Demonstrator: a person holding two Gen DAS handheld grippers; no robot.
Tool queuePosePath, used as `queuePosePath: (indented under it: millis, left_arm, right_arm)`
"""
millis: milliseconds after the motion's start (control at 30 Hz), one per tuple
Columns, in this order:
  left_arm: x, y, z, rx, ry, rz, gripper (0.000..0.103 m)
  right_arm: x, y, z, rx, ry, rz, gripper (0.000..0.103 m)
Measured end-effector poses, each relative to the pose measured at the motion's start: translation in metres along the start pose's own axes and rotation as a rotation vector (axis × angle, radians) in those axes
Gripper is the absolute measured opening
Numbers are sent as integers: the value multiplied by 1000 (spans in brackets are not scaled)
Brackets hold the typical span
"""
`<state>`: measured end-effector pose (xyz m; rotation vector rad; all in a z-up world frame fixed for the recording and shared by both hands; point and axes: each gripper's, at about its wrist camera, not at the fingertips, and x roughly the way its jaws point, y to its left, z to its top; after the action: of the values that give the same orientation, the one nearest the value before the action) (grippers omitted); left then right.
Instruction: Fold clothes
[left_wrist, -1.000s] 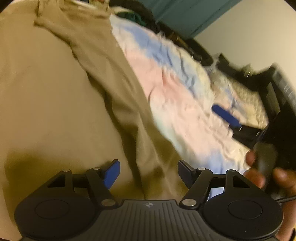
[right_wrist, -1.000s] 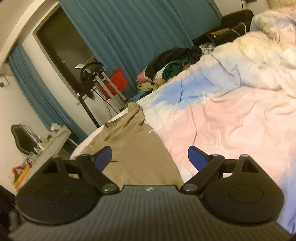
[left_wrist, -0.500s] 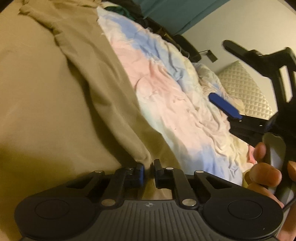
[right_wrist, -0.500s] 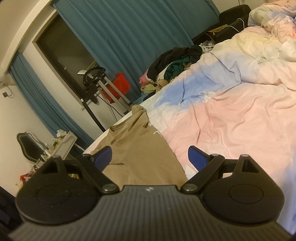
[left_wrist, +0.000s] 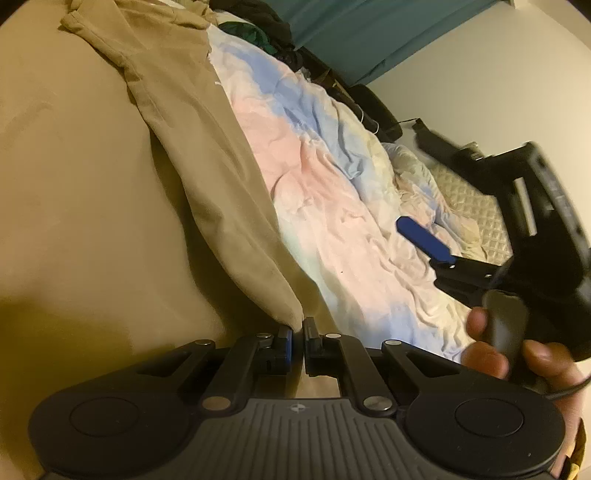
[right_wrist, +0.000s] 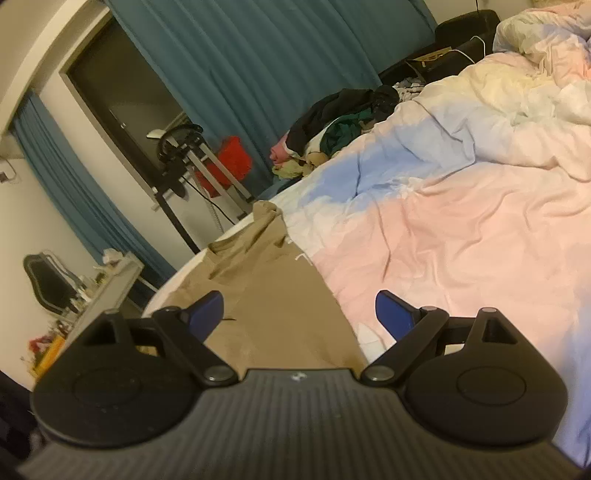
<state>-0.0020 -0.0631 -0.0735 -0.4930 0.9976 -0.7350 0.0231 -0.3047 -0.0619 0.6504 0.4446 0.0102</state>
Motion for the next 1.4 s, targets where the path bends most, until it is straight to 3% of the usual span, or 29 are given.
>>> queuePosePath:
  millis: [600,767,967,1067,1167,1333,1400]
  left_arm:
    - [-79,35,13,-205,-8,-35,2]
    - [-90,49,9,-248,-24,-2,2]
    - [-75,56,7,-236,44,110,2]
    - [-69,56,7,-229,81,163,16]
    - [-73,55,18,-220,70,165,36]
    - [-59,81,80,-260,-48,247,72]
    - [-53,93,105,-276,-98,281,73]
  right_arm:
    - [4,-2,4,-9,47,9,90]
    - [4,1,3,-16,69,17,90]
    - [11,5,-6,-27,115,4,90]
    - [14,5,-9,-23,129,-3,91]
    - [16,8,-15,-39,138,-3,90]
    - [26,14,-22,-87,137,-20,90]
    - [33,17,-23,-98,133,-25,90]
